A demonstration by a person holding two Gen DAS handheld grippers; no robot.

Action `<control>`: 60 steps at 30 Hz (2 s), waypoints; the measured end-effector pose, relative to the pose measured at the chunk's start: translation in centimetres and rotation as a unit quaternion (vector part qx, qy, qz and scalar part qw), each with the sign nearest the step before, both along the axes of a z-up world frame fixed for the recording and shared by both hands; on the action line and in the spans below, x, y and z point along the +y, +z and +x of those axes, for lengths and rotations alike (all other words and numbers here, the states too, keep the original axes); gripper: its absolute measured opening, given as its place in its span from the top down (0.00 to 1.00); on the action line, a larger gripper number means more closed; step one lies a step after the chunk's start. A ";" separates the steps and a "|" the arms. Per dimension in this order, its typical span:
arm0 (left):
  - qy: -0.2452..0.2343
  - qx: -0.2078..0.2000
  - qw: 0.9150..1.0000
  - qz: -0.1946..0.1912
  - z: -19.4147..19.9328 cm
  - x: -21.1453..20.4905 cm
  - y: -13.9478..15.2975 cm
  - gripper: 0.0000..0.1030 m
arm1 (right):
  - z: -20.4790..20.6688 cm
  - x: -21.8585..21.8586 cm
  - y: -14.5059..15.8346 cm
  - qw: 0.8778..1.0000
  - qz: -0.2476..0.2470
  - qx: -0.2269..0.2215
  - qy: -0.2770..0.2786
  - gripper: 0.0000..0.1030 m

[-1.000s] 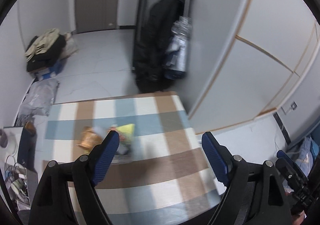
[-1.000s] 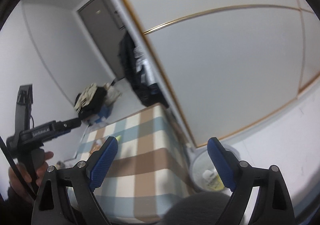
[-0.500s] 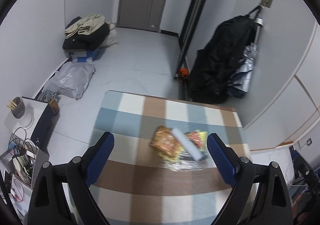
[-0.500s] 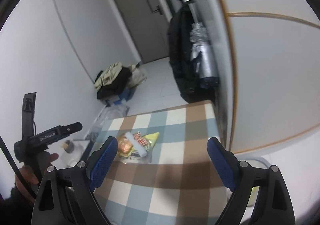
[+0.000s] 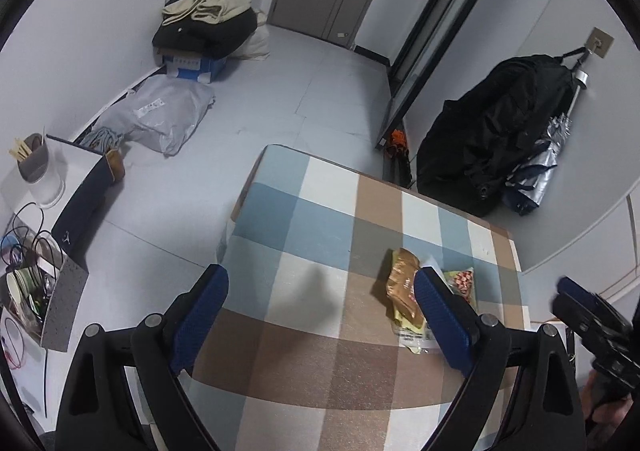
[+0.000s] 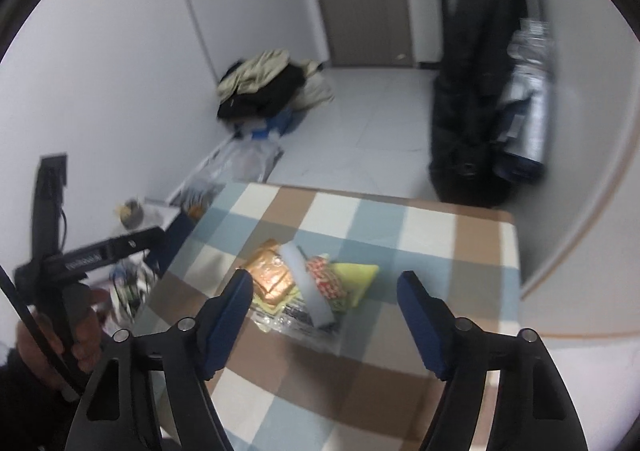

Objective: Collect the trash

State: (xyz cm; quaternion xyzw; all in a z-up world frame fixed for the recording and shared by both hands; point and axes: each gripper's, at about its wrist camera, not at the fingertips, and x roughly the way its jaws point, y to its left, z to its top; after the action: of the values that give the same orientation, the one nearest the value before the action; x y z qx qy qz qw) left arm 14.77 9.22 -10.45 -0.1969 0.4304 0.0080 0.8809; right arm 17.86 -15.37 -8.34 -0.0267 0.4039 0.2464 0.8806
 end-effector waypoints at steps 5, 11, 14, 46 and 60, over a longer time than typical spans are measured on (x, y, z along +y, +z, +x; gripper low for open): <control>-0.006 0.003 1.000 0.027 0.1 0.4 -0.1 0.11 | 3.6 4.1 -1.6 0.998 -0.029 0.040 0.048 0.39; -0.010 0.014 1.000 0.017 0.4 1.3 -0.7 0.11 | 6.1 8.4 -4.6 0.985 -0.096 0.077 0.118 0.47; -0.013 0.016 0.999 0.029 0.6 1.5 -0.8 0.11 | 6.6 9.7 -6.2 0.978 -0.125 0.085 0.142 0.49; -0.028 0.059 0.998 0.016 1.8 1.1 -2.5 0.11 | 4.3 3.8 -2.6 0.995 0.006 0.075 0.068 0.90; -0.115 0.071 0.990 0.034 3.1 -3.4 -2.9 0.11 | -0.8 -4.9 -4.1 0.987 0.128 0.092 -0.028 0.90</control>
State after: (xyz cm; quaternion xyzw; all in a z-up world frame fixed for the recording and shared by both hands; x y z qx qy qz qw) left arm 17.86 5.82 -13.37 -0.1151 0.5109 -0.0650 0.8494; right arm 17.08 -20.26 -12.42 0.1201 0.4488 0.2726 0.8425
